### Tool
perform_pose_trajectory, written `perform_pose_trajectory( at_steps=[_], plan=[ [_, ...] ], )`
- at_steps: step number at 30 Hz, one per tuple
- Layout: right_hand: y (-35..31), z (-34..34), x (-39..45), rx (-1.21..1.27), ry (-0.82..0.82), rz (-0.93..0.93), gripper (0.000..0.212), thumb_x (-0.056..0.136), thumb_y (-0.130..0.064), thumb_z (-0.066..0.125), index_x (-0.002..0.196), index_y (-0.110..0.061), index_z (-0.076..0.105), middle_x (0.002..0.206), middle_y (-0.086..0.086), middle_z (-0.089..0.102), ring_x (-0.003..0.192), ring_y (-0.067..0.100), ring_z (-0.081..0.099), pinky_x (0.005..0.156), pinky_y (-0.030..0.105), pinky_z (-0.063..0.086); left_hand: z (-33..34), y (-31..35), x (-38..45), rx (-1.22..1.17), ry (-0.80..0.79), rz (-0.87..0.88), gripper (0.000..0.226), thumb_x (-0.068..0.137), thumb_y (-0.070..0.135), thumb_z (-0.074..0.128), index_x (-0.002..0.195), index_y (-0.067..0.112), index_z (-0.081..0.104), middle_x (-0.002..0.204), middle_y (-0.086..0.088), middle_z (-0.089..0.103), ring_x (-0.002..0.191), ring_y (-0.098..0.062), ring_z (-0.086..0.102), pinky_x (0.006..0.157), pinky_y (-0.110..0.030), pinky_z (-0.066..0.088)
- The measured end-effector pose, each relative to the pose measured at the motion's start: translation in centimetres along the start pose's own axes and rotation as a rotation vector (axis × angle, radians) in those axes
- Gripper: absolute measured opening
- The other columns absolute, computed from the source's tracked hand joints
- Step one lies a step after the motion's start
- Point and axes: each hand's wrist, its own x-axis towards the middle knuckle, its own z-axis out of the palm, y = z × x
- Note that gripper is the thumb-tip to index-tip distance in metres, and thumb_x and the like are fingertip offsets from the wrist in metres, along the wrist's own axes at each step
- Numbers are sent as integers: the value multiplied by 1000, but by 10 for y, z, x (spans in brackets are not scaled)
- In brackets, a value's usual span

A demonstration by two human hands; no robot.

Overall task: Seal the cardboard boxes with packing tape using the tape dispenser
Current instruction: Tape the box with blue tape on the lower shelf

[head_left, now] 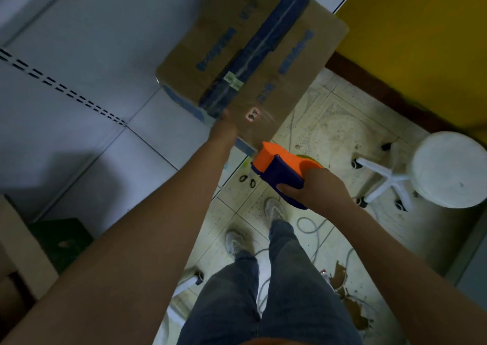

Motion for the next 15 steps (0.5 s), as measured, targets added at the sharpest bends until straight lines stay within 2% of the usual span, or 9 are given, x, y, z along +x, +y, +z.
perform_pose_trajectory(
  at_steps=[2,4,6,8,9,10,12,14,15],
  plan=[
    [-10,-4,5,10,28,-36,52,86,-65,57,68,-25,28,60,-4,41,50,9,39,45,25,27,-9,12,12,-100,40,-121,58,106,49,16,152,19,36,146,-10,49,128,-31,51,104,-46,45],
    [-22,-8,13,1,47,-48,53,86,-66,55,68,-23,31,60,-3,42,50,10,40,46,25,28,-18,24,18,-125,36,-178,61,105,54,17,150,18,38,144,-10,50,127,-30,51,95,-44,46],
    [-31,-9,22,5,46,-54,53,86,-67,55,68,-22,33,61,-2,43,51,12,42,50,26,33,-26,33,23,28,65,-132,56,108,47,20,154,18,30,153,-13,40,135,-32,45,102,-46,44],
    [-37,-9,31,14,42,-50,53,85,-67,56,68,-22,34,61,-1,44,52,13,43,52,27,36,-33,39,34,316,152,-116,60,108,38,30,158,11,10,162,-19,20,146,-37,27,117,-50,29],
    [-39,-8,34,17,38,-48,53,85,-67,56,67,-22,35,61,-1,45,52,13,44,52,27,36,-35,41,36,448,252,-116,71,106,37,38,158,9,-2,164,-22,7,150,-39,14,120,-52,20],
    [-41,-8,36,23,36,-46,53,84,-67,57,67,-22,36,61,-1,45,52,13,45,52,26,36,-36,43,32,524,375,-77,82,104,42,43,157,8,-10,164,-23,-4,151,-40,3,121,-53,13],
    [-45,-7,40,37,30,-42,53,84,-68,57,67,-21,37,61,-1,46,53,15,46,51,26,35,-33,34,33,686,518,232,86,103,52,37,156,6,-12,163,-24,-14,151,-39,-9,122,-53,8],
    [-48,-5,42,47,17,-40,53,84,-67,57,67,-21,37,60,-1,45,51,14,45,49,25,32,-29,21,38,846,432,494,79,103,56,26,158,10,-9,163,-22,-15,151,-38,-13,121,-54,6],
    [-48,-4,43,56,14,-40,53,85,-66,57,66,-21,37,59,-1,44,51,14,45,47,25,31,-28,18,44,871,394,536,76,103,57,23,158,13,-6,163,-21,-15,151,-37,-14,121,-54,5]
  ],
)
